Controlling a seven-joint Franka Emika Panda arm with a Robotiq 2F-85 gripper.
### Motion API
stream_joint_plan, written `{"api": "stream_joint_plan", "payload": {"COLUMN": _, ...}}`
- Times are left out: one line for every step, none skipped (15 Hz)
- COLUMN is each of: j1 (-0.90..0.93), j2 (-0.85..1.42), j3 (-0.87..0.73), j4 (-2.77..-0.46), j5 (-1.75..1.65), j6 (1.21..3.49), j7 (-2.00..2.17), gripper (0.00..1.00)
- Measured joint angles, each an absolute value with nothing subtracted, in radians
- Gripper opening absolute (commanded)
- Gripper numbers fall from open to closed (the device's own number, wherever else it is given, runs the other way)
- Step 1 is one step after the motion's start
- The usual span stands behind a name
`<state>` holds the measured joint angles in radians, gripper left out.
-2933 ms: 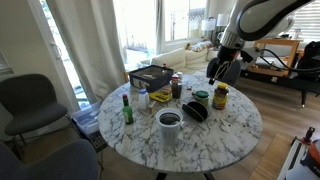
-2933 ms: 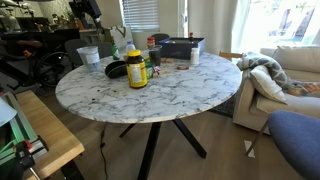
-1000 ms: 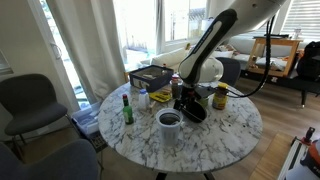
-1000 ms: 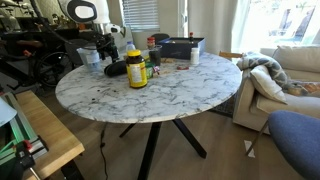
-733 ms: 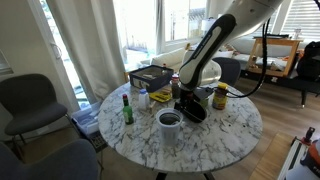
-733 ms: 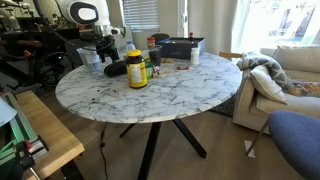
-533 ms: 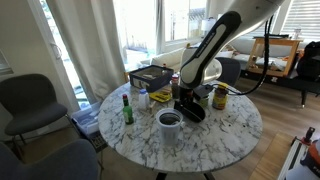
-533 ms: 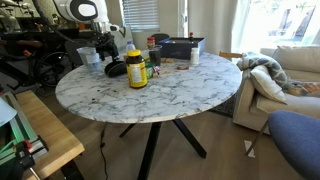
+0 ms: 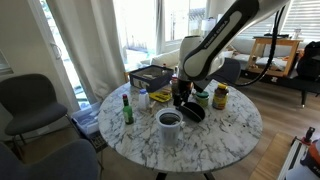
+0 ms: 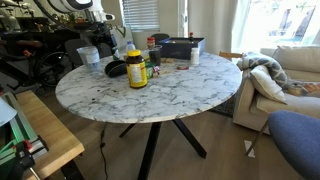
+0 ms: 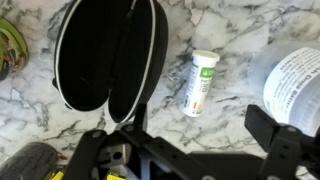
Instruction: Put the white object in the grey cup
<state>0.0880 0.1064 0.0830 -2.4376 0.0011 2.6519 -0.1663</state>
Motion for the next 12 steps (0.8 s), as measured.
{"api": "stream_joint_plan", "payload": {"j1": 0.087, "j2": 0.110, "j3": 0.085, "j4": -2.437, "j5": 0.009, "j6": 2.656, "j7": -0.185, "gripper": 0.99}}
{"api": "stream_joint_plan", "payload": {"j1": 0.086, "j2": 0.116, "j3": 0.086, "j4": -2.437, "j5": 0.018, "j6": 2.665, "j7": -0.204, "gripper": 0.96}}
{"api": "stream_joint_plan", "payload": {"j1": 0.083, "j2": 0.127, "j3": 0.086, "j4": -2.437, "j5": 0.026, "j6": 2.681, "j7": -0.223, "gripper": 0.94}}
{"api": "stream_joint_plan", "payload": {"j1": 0.078, "j2": 0.140, "j3": 0.086, "j4": -2.436, "j5": 0.037, "j6": 2.699, "j7": -0.244, "gripper": 0.87}}
{"api": "stream_joint_plan", "payload": {"j1": 0.071, "j2": 0.157, "j3": 0.086, "j4": -2.434, "j5": 0.050, "j6": 2.719, "j7": -0.265, "gripper": 0.87}}
{"api": "stream_joint_plan", "payload": {"j1": 0.063, "j2": 0.173, "j3": 0.087, "j4": -2.431, "j5": 0.062, "j6": 2.735, "j7": -0.286, "gripper": 0.72}}
{"api": "stream_joint_plan", "payload": {"j1": 0.053, "j2": 0.190, "j3": 0.091, "j4": -2.427, "j5": 0.082, "j6": 2.750, "j7": -0.312, "gripper": 0.61}}
{"api": "stream_joint_plan", "payload": {"j1": 0.040, "j2": 0.209, "j3": 0.099, "j4": -2.420, "j5": 0.107, "j6": 2.763, "j7": -0.342, "gripper": 0.53}}
{"api": "stream_joint_plan", "payload": {"j1": 0.027, "j2": 0.226, "j3": 0.111, "j4": -2.411, "j5": 0.127, "j6": 2.769, "j7": -0.372, "gripper": 0.52}}
{"api": "stream_joint_plan", "payload": {"j1": 0.015, "j2": 0.243, "j3": 0.122, "j4": -2.402, "j5": 0.138, "j6": 2.774, "j7": -0.395, "gripper": 0.50}}
{"api": "stream_joint_plan", "payload": {"j1": 0.006, "j2": 0.256, "j3": 0.131, "j4": -2.392, "j5": 0.139, "j6": 2.778, "j7": -0.408, "gripper": 0.52}}
{"api": "stream_joint_plan", "payload": {"j1": 0.001, "j2": 0.267, "j3": 0.139, "j4": -2.383, "j5": 0.139, "j6": 2.780, "j7": -0.417, "gripper": 0.57}}
